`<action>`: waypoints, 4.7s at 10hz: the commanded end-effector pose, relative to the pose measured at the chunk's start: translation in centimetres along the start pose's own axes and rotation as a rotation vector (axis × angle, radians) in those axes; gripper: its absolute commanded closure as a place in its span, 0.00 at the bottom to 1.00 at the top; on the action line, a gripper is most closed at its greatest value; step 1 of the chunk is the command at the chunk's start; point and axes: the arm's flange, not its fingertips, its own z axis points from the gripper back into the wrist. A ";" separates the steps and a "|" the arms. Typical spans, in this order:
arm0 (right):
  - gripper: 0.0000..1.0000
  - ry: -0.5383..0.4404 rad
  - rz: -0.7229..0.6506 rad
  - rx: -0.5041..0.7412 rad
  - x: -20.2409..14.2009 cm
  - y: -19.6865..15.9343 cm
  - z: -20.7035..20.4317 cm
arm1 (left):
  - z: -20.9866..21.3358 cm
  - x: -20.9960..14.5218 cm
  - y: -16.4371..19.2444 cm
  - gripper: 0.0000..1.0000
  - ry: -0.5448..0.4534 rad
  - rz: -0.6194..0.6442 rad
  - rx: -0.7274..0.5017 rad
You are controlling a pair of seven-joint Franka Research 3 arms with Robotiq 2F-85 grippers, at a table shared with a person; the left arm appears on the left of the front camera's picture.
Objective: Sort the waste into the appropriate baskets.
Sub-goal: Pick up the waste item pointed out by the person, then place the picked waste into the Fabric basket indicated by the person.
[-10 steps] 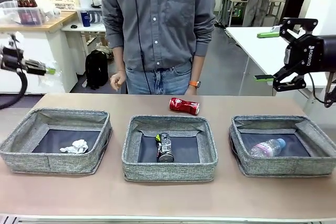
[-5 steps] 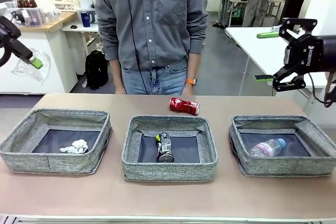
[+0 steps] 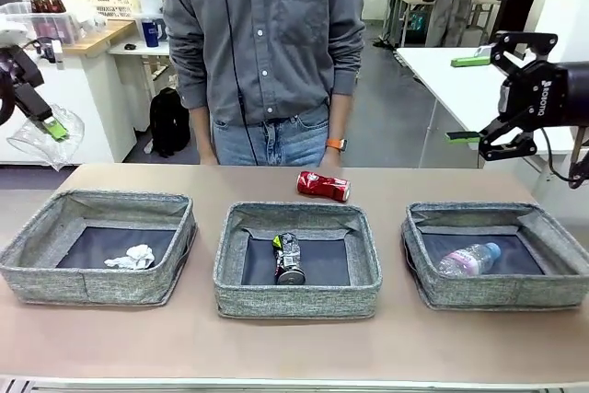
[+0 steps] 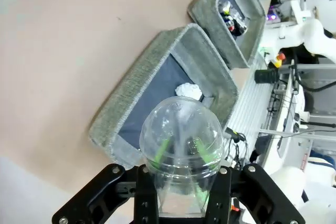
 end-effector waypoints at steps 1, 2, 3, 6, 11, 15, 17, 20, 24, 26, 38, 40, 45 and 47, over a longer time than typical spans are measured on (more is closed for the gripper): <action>0.00 -0.006 -0.017 0.016 -0.1 0.3 0.0 | 0.3 0.4 -0.3 0.85 -0.037 -0.004 0.021; 0.00 -0.006 -0.017 0.016 -0.1 0.3 0.0 | 0.3 0.4 -0.3 0.85 -0.037 -0.004 0.021; 0.00 -0.006 -0.017 0.016 -0.1 0.3 0.0 | 0.5 0.0 0.1 0.84 -0.012 -0.002 0.017; 0.00 -0.006 -0.017 0.016 -0.1 0.3 0.0 | -0.7 3.7 -4.3 0.84 -0.044 0.176 -0.030; 0.00 -0.006 -0.017 0.016 -0.1 0.3 0.0 | -6.5 13.9 -18.4 0.84 0.097 0.491 -0.008; 0.00 -0.006 -0.017 0.016 -0.1 0.3 0.0 | -12.2 20.7 -31.7 0.84 0.231 0.528 0.219; 0.00 -0.006 -0.017 0.016 -0.1 0.3 0.0 | -14.3 23.8 -36.7 0.84 0.316 0.575 0.332; 0.00 -0.006 -0.017 0.016 -0.1 0.3 0.0 | -16.0 29.8 -43.3 0.84 0.257 0.547 0.472; 0.00 -0.006 -0.017 0.016 -0.1 0.3 0.0 | -15.4 34.6 -47.0 0.84 0.310 0.561 0.420; 0.00 -0.006 -0.017 0.016 -0.1 0.3 0.0 | -18.4 29.8 -45.6 0.84 0.272 0.536 0.456; 0.00 -0.006 -0.017 0.016 -0.1 0.3 0.0 | -18.4 29.8 -45.6 0.84 0.272 0.536 0.456; 0.00 -0.006 -0.017 0.016 -0.1 0.3 0.0 | -18.4 29.8 -45.6 0.84 0.272 0.536 0.456; 0.00 -0.006 -0.017 0.016 -0.1 0.3 0.0 | -18.4 29.8 -45.6 0.84 0.272 0.536 0.456; 0.00 -0.006 -0.017 0.016 -0.1 0.3 0.0 | -18.4 29.8 -45.6 0.84 0.272 0.536 0.456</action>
